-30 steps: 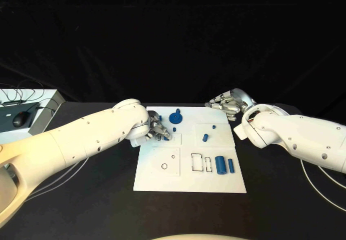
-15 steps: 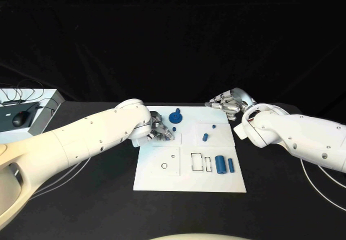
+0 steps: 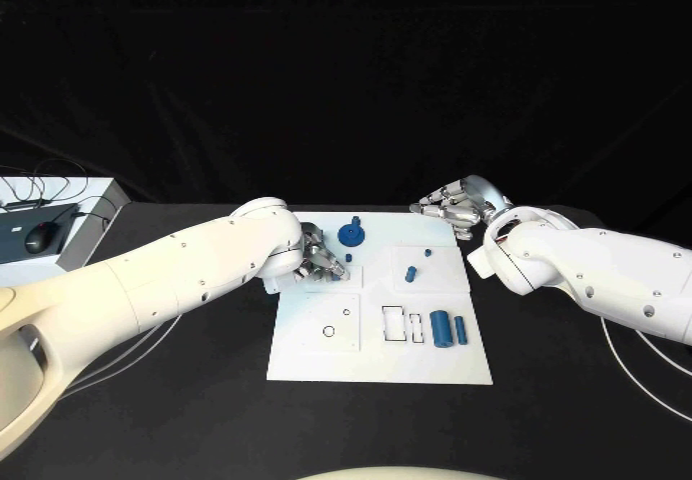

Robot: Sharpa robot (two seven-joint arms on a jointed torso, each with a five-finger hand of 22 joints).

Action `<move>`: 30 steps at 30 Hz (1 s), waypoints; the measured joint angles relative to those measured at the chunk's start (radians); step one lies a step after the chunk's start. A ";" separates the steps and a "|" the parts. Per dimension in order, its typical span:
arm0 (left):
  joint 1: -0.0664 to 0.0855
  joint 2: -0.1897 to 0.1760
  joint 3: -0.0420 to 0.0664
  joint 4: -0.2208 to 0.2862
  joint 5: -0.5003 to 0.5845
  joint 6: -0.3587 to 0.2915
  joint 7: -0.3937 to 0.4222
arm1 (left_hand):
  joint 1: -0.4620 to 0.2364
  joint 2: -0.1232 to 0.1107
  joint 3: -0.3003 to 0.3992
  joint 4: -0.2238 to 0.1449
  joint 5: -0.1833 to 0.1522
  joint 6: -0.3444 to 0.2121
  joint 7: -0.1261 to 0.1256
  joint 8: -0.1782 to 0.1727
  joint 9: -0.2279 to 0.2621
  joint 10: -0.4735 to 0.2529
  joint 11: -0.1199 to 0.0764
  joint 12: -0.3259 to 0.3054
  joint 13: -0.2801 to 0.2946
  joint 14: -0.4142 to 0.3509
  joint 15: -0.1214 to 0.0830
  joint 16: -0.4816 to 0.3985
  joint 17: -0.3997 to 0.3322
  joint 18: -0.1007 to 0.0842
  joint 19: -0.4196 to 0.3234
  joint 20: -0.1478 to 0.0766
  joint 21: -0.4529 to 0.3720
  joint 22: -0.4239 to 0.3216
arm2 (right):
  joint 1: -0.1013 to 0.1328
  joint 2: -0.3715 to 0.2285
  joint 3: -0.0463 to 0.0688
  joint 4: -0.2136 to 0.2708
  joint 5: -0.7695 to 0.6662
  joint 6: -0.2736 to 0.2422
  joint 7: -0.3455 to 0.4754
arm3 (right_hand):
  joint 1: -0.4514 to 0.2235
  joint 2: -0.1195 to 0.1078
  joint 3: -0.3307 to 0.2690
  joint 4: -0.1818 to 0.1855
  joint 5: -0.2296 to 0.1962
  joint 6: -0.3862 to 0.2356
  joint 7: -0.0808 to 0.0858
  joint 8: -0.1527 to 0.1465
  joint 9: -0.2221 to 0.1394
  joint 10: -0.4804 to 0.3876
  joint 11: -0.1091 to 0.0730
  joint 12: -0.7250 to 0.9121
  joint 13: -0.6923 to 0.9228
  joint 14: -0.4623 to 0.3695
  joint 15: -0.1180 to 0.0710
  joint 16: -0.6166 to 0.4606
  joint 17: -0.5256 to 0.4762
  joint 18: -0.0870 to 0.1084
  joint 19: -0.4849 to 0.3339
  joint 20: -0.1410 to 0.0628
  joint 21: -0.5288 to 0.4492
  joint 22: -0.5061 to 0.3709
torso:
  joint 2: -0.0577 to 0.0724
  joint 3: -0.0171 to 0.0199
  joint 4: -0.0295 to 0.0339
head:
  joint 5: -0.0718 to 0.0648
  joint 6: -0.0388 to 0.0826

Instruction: Assemble the parts on the task board

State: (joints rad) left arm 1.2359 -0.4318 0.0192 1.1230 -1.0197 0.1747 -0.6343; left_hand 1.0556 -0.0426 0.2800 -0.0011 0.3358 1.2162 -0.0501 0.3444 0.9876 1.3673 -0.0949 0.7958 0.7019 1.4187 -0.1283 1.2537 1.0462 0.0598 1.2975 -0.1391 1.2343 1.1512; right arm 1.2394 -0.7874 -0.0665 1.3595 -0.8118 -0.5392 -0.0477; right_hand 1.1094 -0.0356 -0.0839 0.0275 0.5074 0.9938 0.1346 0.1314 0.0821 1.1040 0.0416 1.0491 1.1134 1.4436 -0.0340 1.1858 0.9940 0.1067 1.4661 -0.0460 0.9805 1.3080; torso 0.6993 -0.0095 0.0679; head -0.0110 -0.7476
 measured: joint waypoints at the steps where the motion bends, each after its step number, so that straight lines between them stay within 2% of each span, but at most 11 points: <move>1: 0.000 0.000 0.000 0.000 0.000 0.000 0.000 | -0.001 0.001 -0.012 0.001 0.000 0.001 -0.001 0.000 0.001 0.002 -0.001 0.000 0.001 0.002 0.002 0.000 0.000 0.000 0.000 0.000 0.000 0.002 | 0.000 0.000 0.000 0.000 0.000 0.000 0.000 | 0.000 0.000 0.000 0.000 0.000 0.000 0.000 0.000 0.000 0.000 0.000 0.000 0.000 0.000 0.000 0.000 0.000 0.000 0.000 0.000 0.000 0.000 | 0.000 0.0000 0.0001 | 0.000 0.000; 7: 0.000 -0.001 0.001 0.000 0.000 -0.001 0.000 | 0.002 0.003 -0.018 0.003 0.000 -0.004 0.003 0.000 0.006 0.002 -0.002 0.000 0.004 0.002 0.002 0.000 -0.010 0.000 0.000 0.000 -0.007 0.002 | 0.000 0.000 0.000 -0.001 0.000 0.000 0.000 | 0.000 0.000 0.000 0.000 0.000 0.000 0.000 0.000 0.000 0.000 0.000 0.000 0.000 0.000 0.000 0.000 0.000 0.000 0.000 0.000 0.000 0.000 | 0.000 0.0000 0.0001 | -0.001 0.001; 13: 0.000 -0.003 0.001 0.001 0.003 -0.004 0.001 | 0.002 0.003 -0.021 0.000 -0.002 -0.048 0.016 -0.016 0.011 -0.032 0.003 0.000 0.014 0.002 0.002 -0.017 -0.038 0.000 0.000 0.000 -0.029 -0.015 | 0.000 0.000 0.000 -0.001 0.000 0.000 0.000 | 0.000 0.000 0.000 0.000 0.000 0.000 0.000 0.000 0.000 0.000 0.000 0.000 0.000 0.000 0.000 0.000 0.000 0.000 0.000 0.000 0.000 0.000 | 0.000 -0.0006 0.0000 | -0.001 0.002; 17: 0.000 -0.005 0.002 0.003 0.005 -0.008 0.002 | 0.021 -0.007 -0.012 0.008 -0.003 -0.071 0.033 -0.090 -0.072 -0.053 0.020 0.014 0.018 -0.002 0.006 -0.028 -0.054 0.000 -0.009 0.009 -0.047 -0.029 | 0.000 -0.001 0.000 -0.001 0.000 0.000 0.000 | 0.000 0.000 0.000 0.000 0.000 0.000 0.000 0.000 0.000 0.000 0.000 0.000 0.000 0.000 0.000 0.000 0.000 0.000 0.000 0.000 0.000 0.000 | 0.000 -0.0006 0.0001 | -0.002 0.001; 19: 0.000 -0.005 0.003 0.004 0.006 -0.011 0.002 | 0.043 -0.005 -0.002 0.018 -0.004 -0.056 0.056 -0.163 -0.169 -0.065 0.032 0.025 0.019 -0.006 0.016 -0.028 -0.057 0.001 -0.016 0.016 -0.051 -0.030 | 0.000 -0.001 0.000 -0.001 0.000 0.000 0.000 | 0.000 0.000 0.000 0.000 0.000 0.000 0.000 0.000 0.000 0.000 0.000 0.000 0.000 0.000 0.000 0.000 0.000 0.000 0.000 0.000 0.000 0.000 | 0.000 -0.0006 0.0003 | -0.002 0.001; 20: 0.001 -0.006 0.003 0.004 0.007 -0.012 0.002 | 0.045 -0.005 0.001 0.021 -0.005 -0.052 0.061 -0.186 -0.201 -0.067 0.034 0.028 0.019 -0.006 0.016 -0.028 -0.057 0.003 -0.016 0.016 -0.051 -0.030 | 0.000 -0.001 0.000 -0.001 0.000 0.000 0.000 | 0.000 0.000 0.000 0.000 0.000 0.000 0.000 0.000 0.000 0.000 0.000 0.000 0.000 0.000 0.000 0.000 0.000 0.000 0.000 0.000 0.000 0.000 | 0.000 -0.0006 0.0006 | -0.003 0.000; 21: 0.001 -0.006 0.003 0.005 0.007 -0.014 0.002 | 0.049 -0.007 0.003 0.023 -0.006 -0.050 0.063 -0.205 -0.219 -0.074 0.038 0.029 0.020 -0.006 0.016 -0.028 -0.058 0.013 -0.016 0.017 -0.054 -0.030 | 0.000 -0.001 0.000 -0.001 0.000 0.000 0.000 | 0.000 0.000 0.000 0.000 0.000 0.000 0.000 0.000 0.000 0.000 0.000 0.000 0.000 0.000 0.000 0.000 0.000 0.000 0.000 0.000 0.000 0.000 | 0.000 -0.0006 0.0007 | -0.003 0.000; 23: 0.001 -0.007 0.003 0.005 0.009 -0.016 0.003 | 0.055 -0.008 0.010 0.030 -0.006 -0.045 0.068 -0.223 -0.219 -0.086 0.039 0.029 0.023 -0.006 0.017 -0.028 -0.059 0.029 -0.016 0.024 -0.054 -0.030 | 0.000 -0.001 0.000 -0.001 0.000 0.000 0.000 | 0.000 0.000 0.000 0.000 0.000 0.000 0.000 0.000 0.000 0.000 0.000 0.000 0.000 0.000 0.000 -0.006 -0.001 0.000 0.000 0.000 0.000 0.000 | 0.000 -0.0006 0.0006 | -0.003 0.000; 30: 0.000 -0.008 0.003 0.007 0.015 -0.022 0.003 | 0.066 -0.018 0.031 0.051 -0.003 -0.047 0.077 -0.241 -0.219 -0.097 0.043 0.029 0.029 -0.009 0.020 -0.028 -0.060 0.031 -0.022 0.029 -0.063 -0.030 | 0.000 -0.001 0.000 -0.001 0.000 0.000 0.000 | 0.000 0.000 0.000 0.000 0.000 0.000 0.000 -0.004 0.000 0.000 0.000 0.000 0.000 0.000 0.000 -0.006 -0.001 0.000 0.000 0.000 0.000 0.000 | 0.000 -0.0006 0.0007 | -0.003 -0.001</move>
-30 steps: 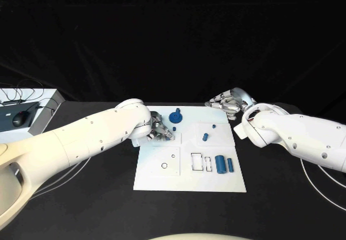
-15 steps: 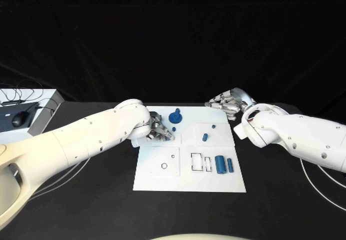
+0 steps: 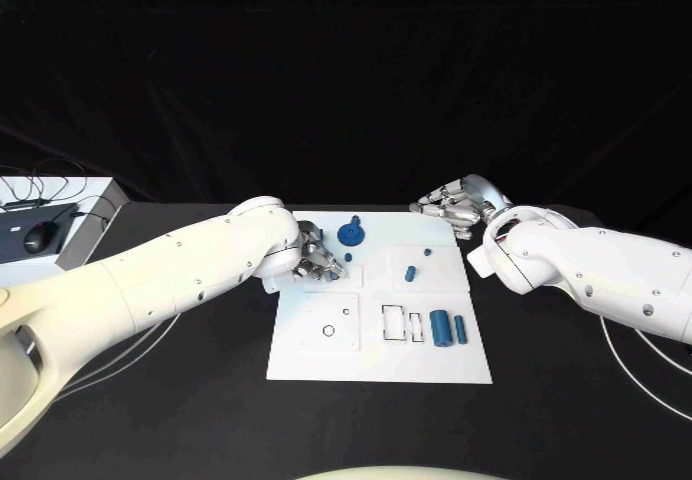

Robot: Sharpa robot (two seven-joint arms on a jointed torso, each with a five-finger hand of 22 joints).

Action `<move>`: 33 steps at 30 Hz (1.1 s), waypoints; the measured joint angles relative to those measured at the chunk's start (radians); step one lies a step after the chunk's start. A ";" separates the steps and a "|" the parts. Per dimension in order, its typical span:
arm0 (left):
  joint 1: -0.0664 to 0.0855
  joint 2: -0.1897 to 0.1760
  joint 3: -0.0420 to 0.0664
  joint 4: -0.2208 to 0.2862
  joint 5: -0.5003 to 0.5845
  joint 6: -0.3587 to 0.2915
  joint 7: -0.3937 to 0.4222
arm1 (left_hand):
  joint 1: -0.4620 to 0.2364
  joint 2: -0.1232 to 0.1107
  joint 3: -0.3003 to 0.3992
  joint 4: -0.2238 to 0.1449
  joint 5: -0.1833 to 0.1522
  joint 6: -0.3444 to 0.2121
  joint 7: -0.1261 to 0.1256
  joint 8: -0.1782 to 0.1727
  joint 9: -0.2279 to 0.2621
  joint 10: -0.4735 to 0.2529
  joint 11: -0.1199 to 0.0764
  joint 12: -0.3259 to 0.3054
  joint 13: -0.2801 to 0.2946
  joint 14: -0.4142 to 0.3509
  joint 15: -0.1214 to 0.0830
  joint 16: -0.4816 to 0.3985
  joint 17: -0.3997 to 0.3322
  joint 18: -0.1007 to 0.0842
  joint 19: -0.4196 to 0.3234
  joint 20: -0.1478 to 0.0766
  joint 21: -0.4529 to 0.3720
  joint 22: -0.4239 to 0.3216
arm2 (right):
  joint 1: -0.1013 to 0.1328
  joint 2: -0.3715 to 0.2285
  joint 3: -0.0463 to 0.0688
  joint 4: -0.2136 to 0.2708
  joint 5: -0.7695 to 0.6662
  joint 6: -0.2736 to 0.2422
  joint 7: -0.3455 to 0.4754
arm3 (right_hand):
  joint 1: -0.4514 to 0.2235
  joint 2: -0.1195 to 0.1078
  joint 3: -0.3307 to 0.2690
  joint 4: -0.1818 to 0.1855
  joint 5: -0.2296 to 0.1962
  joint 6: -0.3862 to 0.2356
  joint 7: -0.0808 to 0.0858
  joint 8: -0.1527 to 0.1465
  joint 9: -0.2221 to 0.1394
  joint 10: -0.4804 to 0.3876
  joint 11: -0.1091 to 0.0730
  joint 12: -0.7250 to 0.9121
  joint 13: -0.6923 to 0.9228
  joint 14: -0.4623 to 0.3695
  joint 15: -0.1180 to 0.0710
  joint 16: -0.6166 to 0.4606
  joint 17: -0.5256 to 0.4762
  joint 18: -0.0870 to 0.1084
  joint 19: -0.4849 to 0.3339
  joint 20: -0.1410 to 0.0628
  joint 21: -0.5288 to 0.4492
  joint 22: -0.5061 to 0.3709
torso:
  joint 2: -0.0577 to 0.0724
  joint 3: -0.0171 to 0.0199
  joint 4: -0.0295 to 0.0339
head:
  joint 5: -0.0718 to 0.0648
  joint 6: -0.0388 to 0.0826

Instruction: Assemble the parts on the task board

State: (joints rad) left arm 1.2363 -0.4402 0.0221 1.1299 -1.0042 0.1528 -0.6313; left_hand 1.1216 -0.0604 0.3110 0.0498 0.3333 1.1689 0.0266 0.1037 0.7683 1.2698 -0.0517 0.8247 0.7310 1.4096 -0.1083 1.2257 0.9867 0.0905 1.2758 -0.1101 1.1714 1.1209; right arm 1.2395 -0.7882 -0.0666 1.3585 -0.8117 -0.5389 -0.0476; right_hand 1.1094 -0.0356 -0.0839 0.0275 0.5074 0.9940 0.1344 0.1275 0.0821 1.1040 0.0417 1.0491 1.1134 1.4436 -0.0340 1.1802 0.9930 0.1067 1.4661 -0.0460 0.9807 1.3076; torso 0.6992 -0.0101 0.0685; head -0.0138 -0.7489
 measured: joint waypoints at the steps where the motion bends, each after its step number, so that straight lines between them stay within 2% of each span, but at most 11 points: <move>1: 0.000 0.000 0.000 0.000 0.001 -0.001 0.000 | 0.000 0.000 0.004 0.004 0.000 0.000 0.000 0.000 0.000 0.000 0.000 -0.001 0.001 0.000 0.000 0.000 0.000 0.000 0.002 0.002 0.000 0.000 | 0.000 0.000 0.000 0.000 0.000 0.000 0.000 | 0.000 0.000 0.000 0.000 0.000 0.000 0.000 0.000 0.000 0.000 0.000 0.000 0.000 0.000 0.000 0.000 0.000 0.000 0.000 0.000 0.000 0.000 | 0.000 0.0000 0.0000 | 0.000 0.000; 11: 0.000 -0.002 0.000 0.002 0.013 -0.010 0.003 | 0.004 -0.004 0.014 0.014 0.000 0.002 0.002 -0.011 0.000 -0.003 0.000 -0.012 0.001 0.000 0.007 -0.004 0.003 0.000 0.003 0.003 -0.007 0.006 | 0.000 0.000 0.000 0.000 0.000 0.001 0.000 | -0.005 0.005 0.000 0.000 0.000 0.000 0.000 0.000 0.000 0.000 0.000 0.000 0.000 0.000 0.000 0.000 0.000 0.000 0.000 0.000 -0.004 0.000 | 0.000 0.0000 0.0000 | 0.000 0.000; 12: 0.000 -0.002 0.000 0.002 0.014 -0.011 0.004 | 0.011 0.003 0.017 0.017 0.000 0.002 0.002 -0.013 0.000 -0.003 0.000 -0.012 0.000 0.000 0.007 -0.004 0.003 0.000 0.003 0.003 -0.007 0.007 | 0.000 0.000 0.000 -0.001 0.000 0.001 0.000 | -0.005 0.005 0.000 0.000 0.000 0.000 0.000 0.000 0.000 0.000 0.000 0.000 0.000 0.000 0.000 0.000 0.000 0.000 0.000 0.000 -0.004 0.000 | 0.000 0.0000 0.0000 | 0.000 0.000; 16: 0.000 -0.003 0.000 0.003 0.016 -0.016 0.008 | 0.017 -0.002 0.026 0.026 0.000 0.001 0.002 0.005 -0.034 0.000 0.002 -0.018 -0.013 0.000 0.007 -0.004 0.006 0.000 0.003 0.003 -0.007 0.013 | 0.000 0.001 0.000 -0.001 0.000 0.001 0.000 | -0.005 0.005 0.000 0.000 0.000 0.000 0.000 0.000 0.000 0.000 0.000 0.000 0.000 0.000 0.000 0.000 0.000 0.000 0.000 0.000 -0.004 0.000 | 0.000 0.0001 -0.0006 | 0.001 -0.001; 25: -0.001 -0.011 0.000 0.014 0.019 -0.021 0.012 | 0.030 -0.015 0.047 0.047 -0.001 0.001 0.002 0.015 -0.029 0.002 0.004 -0.023 -0.033 0.000 0.007 -0.004 0.007 0.000 0.004 0.010 -0.007 0.016 | 0.000 0.001 0.000 -0.003 0.000 0.002 0.000 | -0.005 0.005 0.000 0.000 0.000 -0.002 0.002 0.000 0.000 0.000 0.000 0.000 0.000 0.000 0.000 0.000 0.000 0.000 0.000 0.000 -0.004 0.000 | 0.000 0.0006 -0.0014 | 0.000 0.000; 33: -0.002 -0.020 0.011 0.031 0.026 -0.020 0.014 | 0.043 -0.009 0.048 0.048 -0.001 -0.004 0.007 0.017 -0.030 0.003 0.005 -0.023 -0.042 0.000 0.007 -0.004 0.007 0.000 0.004 0.010 -0.007 0.018 | 0.000 -0.001 0.000 -0.002 0.000 0.003 -0.001 | -0.005 0.005 -0.003 0.003 0.000 -0.002 0.002 0.000 0.000 0.000 0.000 0.000 0.001 0.000 0.000 0.000 0.000 0.000 0.000 0.000 -0.004 0.001 | 0.000 0.0007 -0.0003 | -0.003 -0.002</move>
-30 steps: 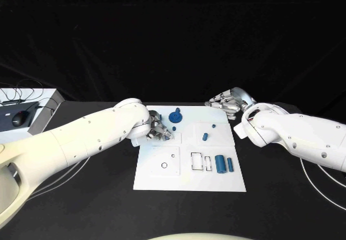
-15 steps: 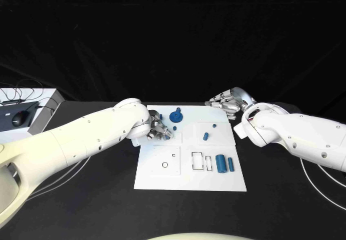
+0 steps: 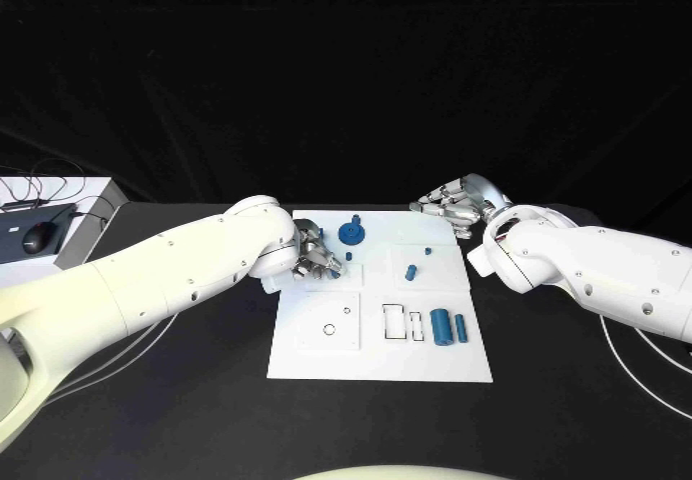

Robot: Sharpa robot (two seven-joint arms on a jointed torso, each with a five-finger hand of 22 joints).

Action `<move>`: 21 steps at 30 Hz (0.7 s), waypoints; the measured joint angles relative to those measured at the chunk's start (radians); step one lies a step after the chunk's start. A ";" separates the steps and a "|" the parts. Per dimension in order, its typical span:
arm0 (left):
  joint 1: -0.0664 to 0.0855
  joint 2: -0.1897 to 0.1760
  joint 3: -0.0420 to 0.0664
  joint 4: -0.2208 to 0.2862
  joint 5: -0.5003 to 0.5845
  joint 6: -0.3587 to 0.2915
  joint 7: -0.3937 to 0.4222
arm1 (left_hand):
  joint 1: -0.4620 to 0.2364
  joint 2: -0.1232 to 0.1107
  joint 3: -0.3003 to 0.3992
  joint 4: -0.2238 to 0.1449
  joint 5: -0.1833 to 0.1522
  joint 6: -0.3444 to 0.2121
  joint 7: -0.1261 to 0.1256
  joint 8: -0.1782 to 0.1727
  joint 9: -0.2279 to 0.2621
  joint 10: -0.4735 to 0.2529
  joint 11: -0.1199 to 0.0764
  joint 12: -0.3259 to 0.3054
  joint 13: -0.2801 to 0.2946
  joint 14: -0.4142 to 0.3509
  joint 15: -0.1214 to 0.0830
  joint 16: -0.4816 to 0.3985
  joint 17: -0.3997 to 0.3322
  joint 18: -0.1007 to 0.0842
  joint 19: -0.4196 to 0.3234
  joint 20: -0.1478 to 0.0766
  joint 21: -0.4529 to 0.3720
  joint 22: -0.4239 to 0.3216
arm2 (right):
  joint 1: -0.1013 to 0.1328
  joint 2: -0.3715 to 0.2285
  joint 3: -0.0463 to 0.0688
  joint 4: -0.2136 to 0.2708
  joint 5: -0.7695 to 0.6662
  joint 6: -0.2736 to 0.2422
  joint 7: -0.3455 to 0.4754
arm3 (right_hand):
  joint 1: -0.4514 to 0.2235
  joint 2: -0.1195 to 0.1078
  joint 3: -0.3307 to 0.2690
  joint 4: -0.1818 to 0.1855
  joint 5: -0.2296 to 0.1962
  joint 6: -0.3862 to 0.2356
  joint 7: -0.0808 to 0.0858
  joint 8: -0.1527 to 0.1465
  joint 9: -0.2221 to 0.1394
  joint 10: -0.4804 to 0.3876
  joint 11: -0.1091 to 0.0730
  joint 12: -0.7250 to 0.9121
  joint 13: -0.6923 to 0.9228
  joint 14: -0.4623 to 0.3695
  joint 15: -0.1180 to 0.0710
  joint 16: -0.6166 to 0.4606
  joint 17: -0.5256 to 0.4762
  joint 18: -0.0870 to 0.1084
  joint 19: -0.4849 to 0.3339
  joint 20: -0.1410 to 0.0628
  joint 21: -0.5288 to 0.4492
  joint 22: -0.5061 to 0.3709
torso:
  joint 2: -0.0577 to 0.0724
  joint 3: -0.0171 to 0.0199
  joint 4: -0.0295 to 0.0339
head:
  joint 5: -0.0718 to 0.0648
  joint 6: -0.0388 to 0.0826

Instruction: Assemble the parts on the task board

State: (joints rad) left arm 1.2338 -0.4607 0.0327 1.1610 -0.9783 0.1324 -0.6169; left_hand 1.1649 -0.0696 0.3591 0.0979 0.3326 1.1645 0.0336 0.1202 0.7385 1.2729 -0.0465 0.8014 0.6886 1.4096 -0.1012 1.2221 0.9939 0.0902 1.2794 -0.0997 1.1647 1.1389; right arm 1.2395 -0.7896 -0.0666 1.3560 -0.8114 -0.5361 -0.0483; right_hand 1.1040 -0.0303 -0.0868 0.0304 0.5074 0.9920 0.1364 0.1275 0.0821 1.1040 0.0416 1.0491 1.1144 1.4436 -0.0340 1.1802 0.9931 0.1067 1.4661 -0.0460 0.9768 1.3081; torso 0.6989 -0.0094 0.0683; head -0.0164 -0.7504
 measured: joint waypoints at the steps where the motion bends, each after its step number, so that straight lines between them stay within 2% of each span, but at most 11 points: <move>1: 0.000 0.000 0.002 0.003 0.002 0.001 0.001 | 0.000 0.000 0.000 0.000 0.000 0.000 0.000 0.001 0.000 0.000 0.000 0.000 -0.001 0.000 0.000 0.000 0.001 0.000 0.000 0.000 0.000 0.001 | 0.000 0.000 0.000 0.000 0.000 0.000 0.000 | 0.000 0.000 0.000 0.000 0.000 0.000 0.000 0.000 0.000 0.000 0.000 0.000 0.000 0.000 0.000 0.000 0.000 0.000 0.000 0.000 0.000 0.000 | 0.000 -0.0001 0.0001 | 0.000 0.000; 11: 0.001 -0.015 0.025 0.018 0.016 0.026 0.004 | 0.004 -0.004 0.003 0.003 -0.001 -0.002 0.002 0.001 0.005 0.000 0.000 0.000 -0.010 0.000 0.000 0.000 0.001 0.000 -0.004 0.004 -0.008 0.001 | 0.000 -0.001 0.000 -0.002 0.000 0.002 0.000 | 0.000 0.000 0.000 0.000 0.000 0.000 0.000 0.000 0.000 0.000 0.000 0.000 0.000 0.000 0.000 0.000 0.000 0.000 0.000 0.000 0.000 0.000 | 0.000 -0.0001 0.0001 | 0.000 0.000; 17: 0.005 -0.015 0.031 0.020 0.022 0.058 0.004 | 0.004 -0.004 0.006 0.006 -0.003 -0.007 0.000 0.001 0.006 0.000 0.000 0.005 -0.011 0.000 0.000 -0.004 0.001 0.000 -0.007 0.007 -0.012 -0.003 | 0.000 0.000 0.000 -0.004 0.000 0.003 -0.001 | 0.000 0.000 0.000 0.000 0.000 0.000 0.000 0.000 0.000 0.000 0.000 0.000 0.000 0.000 0.000 0.000 0.000 0.000 0.000 0.000 0.000 0.000 | 0.000 -0.0005 0.0000 | 0.001 0.001; 21: 0.010 -0.006 0.032 0.004 0.026 0.092 0.002 | 0.004 -0.004 0.008 0.008 -0.004 -0.013 -0.001 0.009 0.015 0.000 0.000 0.011 -0.016 0.000 0.000 -0.004 0.000 0.000 -0.007 0.007 -0.018 -0.004 | 0.000 0.002 0.000 -0.006 0.000 0.003 -0.001 | 0.000 0.000 0.000 0.000 0.000 0.000 0.000 0.000 0.000 0.000 0.000 0.000 0.000 0.000 0.000 0.000 0.000 0.000 0.000 0.000 0.000 0.000 | 0.001 -0.0005 -0.0004 | 0.002 0.001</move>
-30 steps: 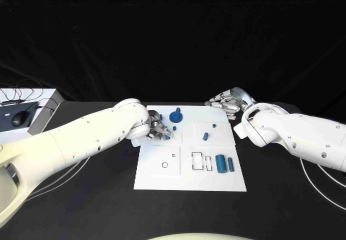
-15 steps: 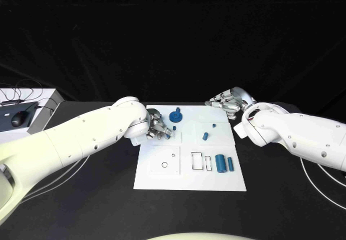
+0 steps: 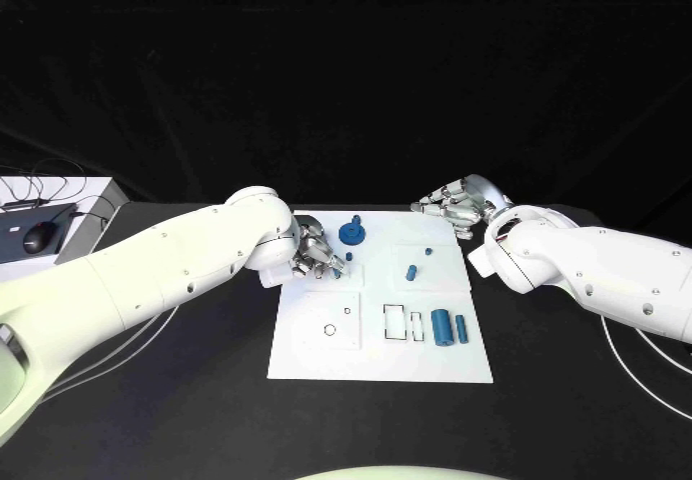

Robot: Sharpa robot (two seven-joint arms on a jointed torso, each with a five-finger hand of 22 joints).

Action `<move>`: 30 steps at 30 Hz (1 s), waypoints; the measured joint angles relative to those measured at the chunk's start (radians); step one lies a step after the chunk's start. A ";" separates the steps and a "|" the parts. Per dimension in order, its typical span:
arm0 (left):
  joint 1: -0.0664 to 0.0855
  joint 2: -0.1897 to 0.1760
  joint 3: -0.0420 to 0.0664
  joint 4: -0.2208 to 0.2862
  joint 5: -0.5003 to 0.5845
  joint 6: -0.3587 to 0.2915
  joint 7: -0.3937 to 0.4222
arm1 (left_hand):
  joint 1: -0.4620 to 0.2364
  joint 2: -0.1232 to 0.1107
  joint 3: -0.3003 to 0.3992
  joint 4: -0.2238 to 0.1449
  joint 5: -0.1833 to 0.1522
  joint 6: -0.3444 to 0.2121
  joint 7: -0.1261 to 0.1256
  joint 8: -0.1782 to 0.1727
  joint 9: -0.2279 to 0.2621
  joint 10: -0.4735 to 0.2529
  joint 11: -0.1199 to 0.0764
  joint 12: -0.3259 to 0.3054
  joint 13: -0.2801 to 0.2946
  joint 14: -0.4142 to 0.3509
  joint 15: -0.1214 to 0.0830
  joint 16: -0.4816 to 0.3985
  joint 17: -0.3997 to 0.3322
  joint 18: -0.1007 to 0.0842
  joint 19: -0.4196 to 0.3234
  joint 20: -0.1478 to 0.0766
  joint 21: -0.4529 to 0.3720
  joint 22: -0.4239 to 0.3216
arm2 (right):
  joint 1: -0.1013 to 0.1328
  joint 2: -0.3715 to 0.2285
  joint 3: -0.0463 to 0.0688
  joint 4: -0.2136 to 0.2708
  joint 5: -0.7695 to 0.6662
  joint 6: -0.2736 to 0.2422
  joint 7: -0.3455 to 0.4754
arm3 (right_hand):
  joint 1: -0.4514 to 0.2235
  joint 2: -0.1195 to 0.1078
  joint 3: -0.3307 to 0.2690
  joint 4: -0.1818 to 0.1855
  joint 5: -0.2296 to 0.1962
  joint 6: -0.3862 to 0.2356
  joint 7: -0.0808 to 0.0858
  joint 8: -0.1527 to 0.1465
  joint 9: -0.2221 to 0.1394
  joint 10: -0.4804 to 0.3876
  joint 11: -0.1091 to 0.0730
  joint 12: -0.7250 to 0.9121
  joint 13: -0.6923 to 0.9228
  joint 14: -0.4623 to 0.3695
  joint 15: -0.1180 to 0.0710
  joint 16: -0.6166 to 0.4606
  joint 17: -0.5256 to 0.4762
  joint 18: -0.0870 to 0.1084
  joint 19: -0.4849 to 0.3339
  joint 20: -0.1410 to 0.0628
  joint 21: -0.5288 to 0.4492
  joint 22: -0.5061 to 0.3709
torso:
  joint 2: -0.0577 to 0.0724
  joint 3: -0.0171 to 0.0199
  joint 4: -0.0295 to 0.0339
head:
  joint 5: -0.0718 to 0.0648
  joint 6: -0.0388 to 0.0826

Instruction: Assemble the parts on the task board

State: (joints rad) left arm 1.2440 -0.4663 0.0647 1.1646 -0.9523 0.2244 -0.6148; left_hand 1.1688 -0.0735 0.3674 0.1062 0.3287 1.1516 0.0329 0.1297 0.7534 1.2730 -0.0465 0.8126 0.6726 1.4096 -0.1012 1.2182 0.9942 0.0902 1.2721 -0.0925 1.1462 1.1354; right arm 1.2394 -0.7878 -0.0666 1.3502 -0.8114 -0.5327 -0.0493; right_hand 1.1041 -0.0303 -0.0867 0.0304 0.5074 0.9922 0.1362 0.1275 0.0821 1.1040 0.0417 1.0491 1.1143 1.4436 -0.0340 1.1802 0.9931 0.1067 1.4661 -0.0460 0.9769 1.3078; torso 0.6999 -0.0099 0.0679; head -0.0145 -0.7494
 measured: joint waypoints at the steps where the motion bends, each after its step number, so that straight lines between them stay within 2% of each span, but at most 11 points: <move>1: 0.002 0.004 0.000 -0.007 0.001 0.010 -0.001 | 0.000 0.000 0.000 0.000 -0.002 -0.003 0.003 0.002 0.002 -0.001 -0.001 0.000 -0.001 -0.002 0.002 -0.003 -0.001 0.000 -0.004 0.004 -0.005 -0.003 | 0.000 0.001 0.000 0.000 0.000 0.000 0.000 | 0.000 0.000 0.000 0.000 0.000 0.000 0.000 0.000 0.000 0.000 0.000 0.000 0.000 0.000 0.000 0.000 0.000 0.000 0.000 0.000 0.000 0.000 | 0.000 0.0000 0.0001 | 0.000 0.000; 3: 0.006 0.015 0.000 -0.029 0.004 0.039 -0.002 | 0.001 0.001 0.000 0.000 -0.002 -0.014 0.003 0.004 0.007 -0.007 -0.005 0.006 -0.002 -0.007 0.007 -0.007 -0.008 0.000 -0.007 0.007 -0.012 -0.007 | 0.000 0.002 0.000 -0.001 0.000 0.001 0.000 | 0.000 0.000 0.000 0.000 0.000 0.000 0.000 0.000 0.000 0.000 0.000 0.000 0.000 0.000 0.000 0.000 0.000 0.000 0.000 0.000 0.000 0.000 | 0.001 0.0004 -0.0003 | 0.000 0.000; 7: 0.018 0.041 0.000 -0.076 0.009 0.104 -0.003 | 0.004 0.010 -0.008 -0.008 -0.002 -0.026 0.005 0.010 0.013 -0.031 0.000 0.016 -0.005 -0.014 0.014 -0.007 -0.013 0.000 -0.020 0.012 -0.021 -0.012 | 0.000 0.006 0.000 -0.002 0.000 0.001 0.000 | 0.000 0.000 0.000 0.000 0.000 0.000 0.000 0.000 0.000 0.000 0.000 0.000 0.000 0.000 0.000 0.000 0.000 0.000 0.000 0.000 0.000 0.000 | 0.001 0.0009 -0.0009 | 0.000 0.000; 12: 0.031 0.074 0.000 -0.135 0.012 0.186 -0.003 | 0.007 0.013 -0.010 -0.010 -0.002 -0.028 0.006 0.024 0.020 -0.033 0.000 0.027 -0.010 -0.014 0.014 -0.007 -0.015 0.000 -0.020 0.012 -0.024 -0.011 | 0.000 0.010 0.000 -0.004 0.000 0.002 -0.001 | 0.000 0.000 0.000 0.000 0.000 0.000 0.000 0.000 0.000 0.000 0.000 0.000 0.000 0.000 0.000 0.000 0.000 0.000 0.000 0.000 0.000 0.000 | 0.002 0.0011 -0.0016 | 0.000 0.001; 16: 0.042 0.098 0.000 -0.177 0.012 0.244 -0.001 | 0.010 0.010 0.005 0.005 0.005 -0.028 0.006 0.032 0.028 -0.033 0.000 0.027 -0.009 -0.014 0.014 -0.007 -0.011 0.000 -0.020 0.012 -0.024 -0.004 | 0.000 0.012 0.000 -0.004 0.000 0.003 -0.001 | 0.000 0.000 0.000 0.000 0.000 0.000 0.000 0.000 0.000 0.000 0.000 0.000 0.000 0.000 0.000 0.000 0.000 0.000 0.000 0.000 0.000 0.000 | 0.004 0.0016 -0.0038 | 0.000 0.002; 25: 0.061 0.137 0.000 -0.236 0.011 0.314 -0.001 | 0.019 0.000 0.007 0.007 0.010 -0.018 0.007 0.034 0.019 -0.028 -0.003 0.027 -0.004 -0.009 0.008 0.006 0.011 0.000 -0.009 0.001 -0.012 0.012 | 0.000 0.018 0.000 -0.004 0.000 0.003 -0.001 | 0.000 0.000 0.000 0.000 0.000 0.001 -0.001 0.000 0.000 0.000 0.000 0.000 0.000 0.000 0.000 0.000 0.000 0.000 0.000 0.000 0.000 0.000 | 0.011 0.0037 -0.0077 | 0.005 0.006; 30: 0.069 0.152 0.000 -0.254 0.009 0.329 -0.005 | 0.019 0.000 0.002 0.002 0.013 -0.007 0.008 0.019 0.012 -0.018 -0.004 0.020 0.004 -0.005 0.005 0.006 0.020 0.000 -0.004 -0.003 -0.011 0.019 | 0.000 0.020 0.000 -0.004 0.000 0.003 -0.001 | 0.000 0.000 0.000 0.000 0.000 0.001 -0.001 0.000 0.000 0.000 0.000 0.000 0.000 0.000 0.000 0.000 0.000 0.000 0.000 0.000 0.000 0.000 | 0.012 0.0040 -0.0077 | 0.005 0.006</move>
State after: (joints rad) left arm 1.3127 -0.3141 0.0646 0.9101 -0.9430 0.5532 -0.6194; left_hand 1.1882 -0.0732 0.3699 0.1087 0.3417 1.1443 0.0408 0.1482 0.7649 1.2550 -0.0502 0.8323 0.6763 1.4046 -0.0963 1.2238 1.0145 0.0901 1.2678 -0.0958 1.1351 1.1547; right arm 1.2395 -0.7677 -0.0668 1.3459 -0.8114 -0.5298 -0.0505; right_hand 1.1041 -0.0303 -0.0867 0.0304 0.5074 0.9936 0.1347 0.1275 0.0821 1.1040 0.0417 1.0491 1.1141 1.4436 -0.0340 1.1802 0.9931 0.1067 1.4661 -0.0460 0.9769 1.3073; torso 0.7117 -0.0058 0.0602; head -0.0096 -0.7435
